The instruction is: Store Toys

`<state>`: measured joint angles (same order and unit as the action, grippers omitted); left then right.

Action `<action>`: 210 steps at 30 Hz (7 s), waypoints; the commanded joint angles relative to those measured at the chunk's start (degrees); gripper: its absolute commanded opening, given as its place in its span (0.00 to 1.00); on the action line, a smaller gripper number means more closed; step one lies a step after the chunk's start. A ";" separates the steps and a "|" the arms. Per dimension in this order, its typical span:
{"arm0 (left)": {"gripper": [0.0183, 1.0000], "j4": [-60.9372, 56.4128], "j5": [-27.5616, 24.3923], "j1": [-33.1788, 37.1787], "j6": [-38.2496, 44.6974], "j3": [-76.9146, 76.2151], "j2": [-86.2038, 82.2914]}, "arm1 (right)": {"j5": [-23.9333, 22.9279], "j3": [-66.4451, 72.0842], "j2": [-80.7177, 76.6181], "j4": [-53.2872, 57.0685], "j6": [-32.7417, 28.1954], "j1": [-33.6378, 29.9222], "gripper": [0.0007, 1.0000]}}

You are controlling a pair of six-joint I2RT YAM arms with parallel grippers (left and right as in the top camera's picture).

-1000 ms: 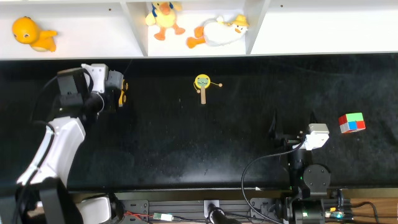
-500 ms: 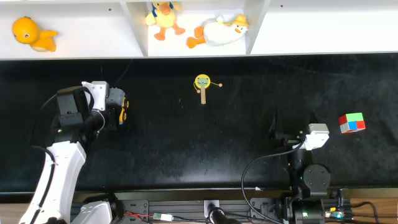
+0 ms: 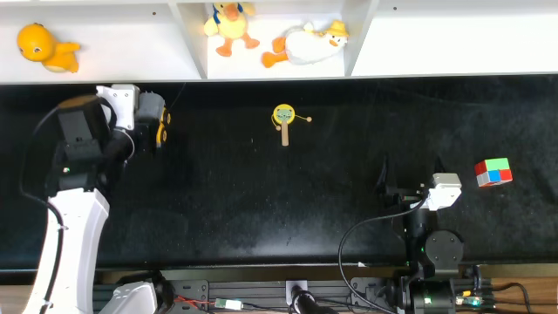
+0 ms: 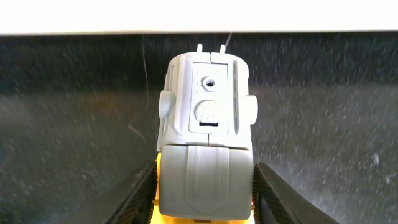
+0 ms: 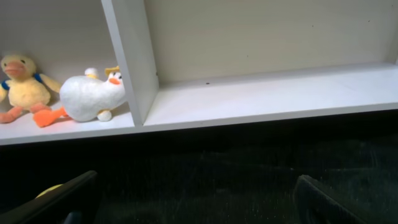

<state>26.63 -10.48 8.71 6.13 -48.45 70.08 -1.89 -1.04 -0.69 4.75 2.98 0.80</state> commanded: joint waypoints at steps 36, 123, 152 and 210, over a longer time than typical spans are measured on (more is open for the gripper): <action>0.71 -3.78 -2.10 -1.40 -0.22 -33.81 32.83 | 0.15 0.76 0.48 -0.28 0.24 -0.09 0.99; 1.00 -21.79 11.47 -11.63 -0.42 48.00 -69.92 | 0.15 0.76 0.48 -0.28 0.24 -0.09 1.00; 1.00 -21.79 11.47 -11.63 -0.42 48.00 -69.92 | -27.17 -49.90 -68.48 36.46 22.99 40.33 1.00; 1.00 -21.79 11.47 -11.63 -0.42 48.00 -69.92 | -14.49 -76.28 -112.76 31.34 33.29 38.21 0.66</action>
<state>4.67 0.54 -2.92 5.93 -0.51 0.75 -17.26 -75.81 -112.36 36.42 35.99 39.00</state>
